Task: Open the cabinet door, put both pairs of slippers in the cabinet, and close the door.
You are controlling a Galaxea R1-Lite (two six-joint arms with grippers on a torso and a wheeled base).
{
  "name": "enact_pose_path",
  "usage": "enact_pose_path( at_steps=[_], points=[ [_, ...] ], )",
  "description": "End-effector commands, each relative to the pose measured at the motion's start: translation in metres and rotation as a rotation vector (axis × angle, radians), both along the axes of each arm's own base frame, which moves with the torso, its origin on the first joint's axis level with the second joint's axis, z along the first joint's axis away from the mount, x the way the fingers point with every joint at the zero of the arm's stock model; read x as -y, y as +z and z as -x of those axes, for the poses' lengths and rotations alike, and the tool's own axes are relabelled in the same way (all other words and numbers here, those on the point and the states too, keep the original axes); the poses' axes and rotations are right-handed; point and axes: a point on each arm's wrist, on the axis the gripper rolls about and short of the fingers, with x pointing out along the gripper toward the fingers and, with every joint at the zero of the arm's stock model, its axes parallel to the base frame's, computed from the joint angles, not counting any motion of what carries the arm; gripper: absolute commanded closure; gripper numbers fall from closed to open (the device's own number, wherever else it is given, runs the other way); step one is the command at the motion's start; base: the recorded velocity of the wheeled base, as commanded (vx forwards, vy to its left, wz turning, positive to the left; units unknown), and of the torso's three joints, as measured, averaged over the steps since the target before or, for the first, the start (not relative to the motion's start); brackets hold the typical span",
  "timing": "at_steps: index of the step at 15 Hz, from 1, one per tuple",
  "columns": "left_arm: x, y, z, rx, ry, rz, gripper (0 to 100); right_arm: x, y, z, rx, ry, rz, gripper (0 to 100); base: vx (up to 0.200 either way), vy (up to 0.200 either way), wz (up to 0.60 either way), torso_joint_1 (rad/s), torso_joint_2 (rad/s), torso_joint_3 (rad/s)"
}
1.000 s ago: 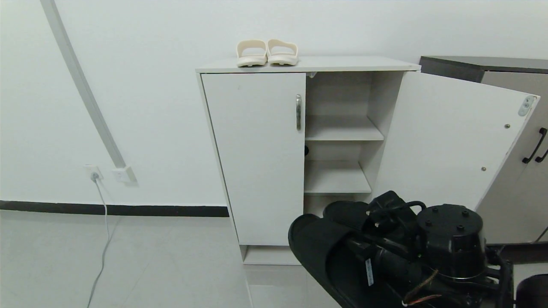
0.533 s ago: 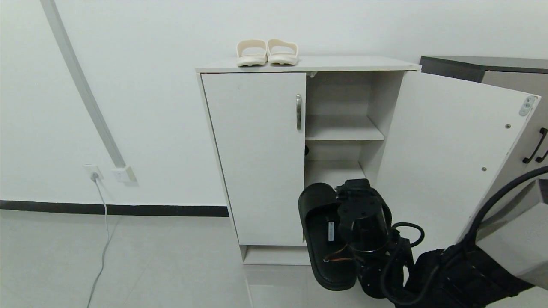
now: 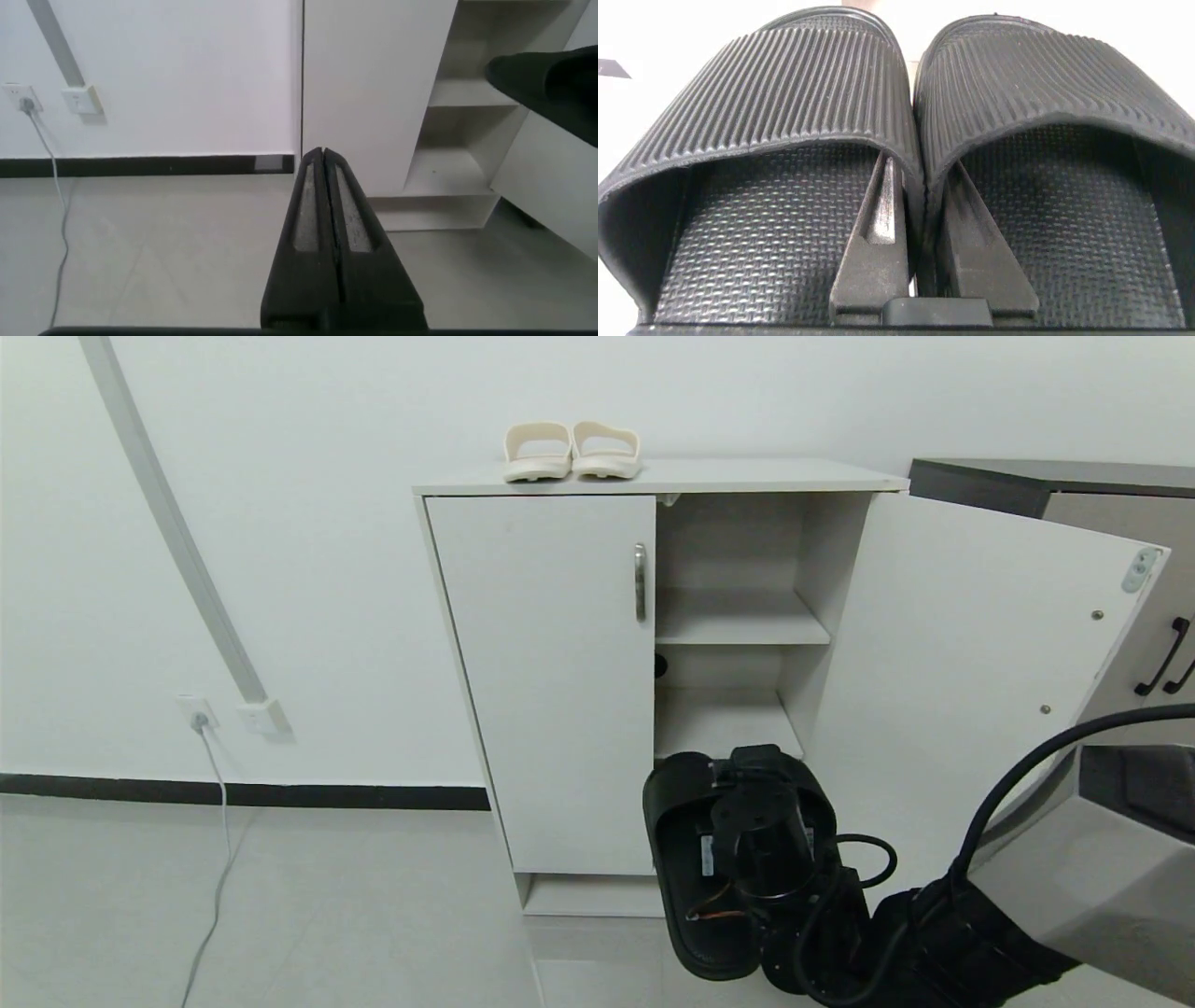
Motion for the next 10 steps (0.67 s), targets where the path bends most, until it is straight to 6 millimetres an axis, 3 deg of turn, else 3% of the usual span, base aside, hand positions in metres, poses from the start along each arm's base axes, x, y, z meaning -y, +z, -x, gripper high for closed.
enact_pose_path(
  at_steps=[1, 6, 10],
  points=[
    [0.000, 0.000, 0.000, -0.003, -0.001, 0.000, 100, 0.000, -0.004, -0.001, -0.008, -0.002, 0.009, 100, 0.000, -0.200, 0.00, -0.002, 0.00, 0.002],
    [0.000, 0.000, 0.000, -0.003, -0.001, 0.000, 100, -0.009, -0.028, -0.014, -0.023, 0.009, 0.013, 100, 0.000, 0.000, 0.00, 0.000, 0.00, 0.000],
    [0.000, 0.000, 0.000, -0.004, -0.001, 0.000, 100, -0.017, -0.045, -0.039, -0.028, 0.031, -0.013, 100, 0.000, 0.000, 0.00, 0.000, 0.00, 0.000]
  ],
)
